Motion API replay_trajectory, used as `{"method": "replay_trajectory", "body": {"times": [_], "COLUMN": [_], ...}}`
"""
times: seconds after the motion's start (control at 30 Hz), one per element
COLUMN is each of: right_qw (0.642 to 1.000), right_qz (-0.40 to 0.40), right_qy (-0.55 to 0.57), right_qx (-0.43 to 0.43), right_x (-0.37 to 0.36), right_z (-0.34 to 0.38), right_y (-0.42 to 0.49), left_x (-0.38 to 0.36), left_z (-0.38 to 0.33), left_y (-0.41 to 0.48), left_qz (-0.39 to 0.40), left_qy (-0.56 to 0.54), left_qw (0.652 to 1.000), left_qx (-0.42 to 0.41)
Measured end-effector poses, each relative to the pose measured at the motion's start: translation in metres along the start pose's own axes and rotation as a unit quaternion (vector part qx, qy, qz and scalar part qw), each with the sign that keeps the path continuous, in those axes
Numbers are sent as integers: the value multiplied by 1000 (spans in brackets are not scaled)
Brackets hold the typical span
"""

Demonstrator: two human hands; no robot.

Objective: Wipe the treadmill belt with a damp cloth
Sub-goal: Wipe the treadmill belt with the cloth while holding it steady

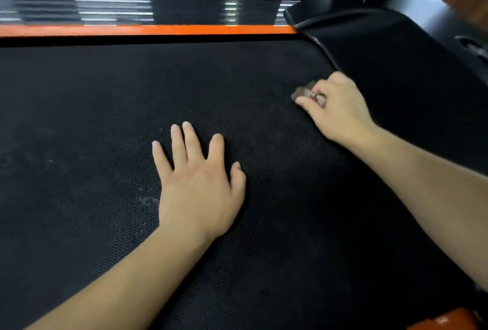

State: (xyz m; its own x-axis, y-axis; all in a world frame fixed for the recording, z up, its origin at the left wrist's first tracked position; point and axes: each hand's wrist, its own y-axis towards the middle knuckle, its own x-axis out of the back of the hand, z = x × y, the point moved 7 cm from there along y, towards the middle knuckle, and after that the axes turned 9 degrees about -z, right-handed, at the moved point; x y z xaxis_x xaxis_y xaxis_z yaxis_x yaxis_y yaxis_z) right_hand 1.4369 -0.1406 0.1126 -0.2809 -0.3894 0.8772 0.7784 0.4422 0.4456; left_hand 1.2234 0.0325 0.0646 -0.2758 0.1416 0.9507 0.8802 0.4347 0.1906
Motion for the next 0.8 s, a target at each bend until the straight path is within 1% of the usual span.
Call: {"method": "replay_trajectory", "body": {"times": [0.07, 0.1, 0.17, 0.2, 0.33, 0.37, 0.4, 0.43, 0.47, 0.5, 0.6, 0.63, 0.67, 0.7, 0.77, 0.8], "right_qw": [999, 998, 991, 990, 999, 998, 995, 991, 989, 990, 999, 999, 999, 996, 986, 985], "right_qz": [-5, -16, -39, -38, 9, 8, -2, -12, -18, -16, 22, 30, 27, 10, -23, -26], "right_qy": [-35, -60, -59, -59, -33, -53, -83, -96, -100, -94, -23, -17, -38, -72, -106, -117], "right_qx": [12, -21, -111, -124, -16, -18, -47, -89, -110, -109, -19, -4, -8, -43, -124, -123], "right_x": [4, 6, 13, 11, 5, 8, 12, 18, 21, 21, 15, 16, 20, 23, 34, 33], "right_z": [-8, -21, -35, -33, -1, -6, -17, -25, -26, -20, 14, 15, 7, -9, -27, -24], "right_y": [3, 17, 36, 34, -4, -1, 8, 16, 18, 11, -30, -38, -36, -25, -14, -19], "left_x": [0, -1, -1, -1, -2, -2, -2, -1, -1, -2, -2, -2, -1, -1, -1, -1], "left_z": [0, 0, 0, 0, 1, 1, 1, 0, 1, 0, 0, 1, 1, 1, 1, 1], "left_y": [0, -1, 0, 0, 0, -1, -1, 0, -1, -1, 0, 0, -1, 0, 0, 0], "left_qz": [-5, -7, -10, -8, -5, -8, -10, -11, -9, -5, 1, -2, -4, -5, -2, 1], "left_qy": [1, 2, 4, 4, 4, 6, 6, 6, 6, 7, 8, 8, 9, 9, 8, 7], "left_qw": [1000, 1000, 1000, 1000, 1000, 1000, 1000, 1000, 1000, 1000, 1000, 1000, 1000, 1000, 1000, 1000], "left_qx": [0, -3, -3, -4, 1, 0, -3, -5, -6, -7, -2, -1, -2, -4, -4, -4]}}
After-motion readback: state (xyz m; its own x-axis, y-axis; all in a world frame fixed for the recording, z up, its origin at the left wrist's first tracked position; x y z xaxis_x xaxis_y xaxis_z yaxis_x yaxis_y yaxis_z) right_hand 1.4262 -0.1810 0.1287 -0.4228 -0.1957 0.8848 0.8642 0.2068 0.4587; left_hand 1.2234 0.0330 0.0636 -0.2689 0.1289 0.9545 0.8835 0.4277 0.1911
